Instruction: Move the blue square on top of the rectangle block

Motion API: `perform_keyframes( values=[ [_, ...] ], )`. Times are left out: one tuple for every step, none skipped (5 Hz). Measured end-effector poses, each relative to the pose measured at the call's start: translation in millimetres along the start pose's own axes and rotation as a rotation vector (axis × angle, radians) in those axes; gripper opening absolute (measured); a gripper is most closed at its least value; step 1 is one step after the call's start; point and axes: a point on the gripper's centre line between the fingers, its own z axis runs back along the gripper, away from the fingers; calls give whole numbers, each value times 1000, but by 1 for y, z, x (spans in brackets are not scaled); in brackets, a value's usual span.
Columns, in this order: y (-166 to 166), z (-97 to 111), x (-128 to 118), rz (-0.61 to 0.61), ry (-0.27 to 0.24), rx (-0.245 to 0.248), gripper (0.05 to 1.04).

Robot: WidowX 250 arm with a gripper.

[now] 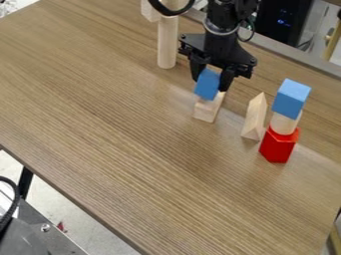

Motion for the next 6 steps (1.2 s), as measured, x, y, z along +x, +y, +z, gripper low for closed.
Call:
perform_keyframes(
  values=[
    [1,-3,-5,11,2,1,573],
    [0,-4,-5,17,-3,0,574],
    [-1,-4,-5,31,-2,-9,573],
    [-2,-3,-4,33,-4,-12,573],
    [-4,-3,-3,32,-7,-14,573],
    [-5,-5,-3,39,-6,-15,573]
  ],
)
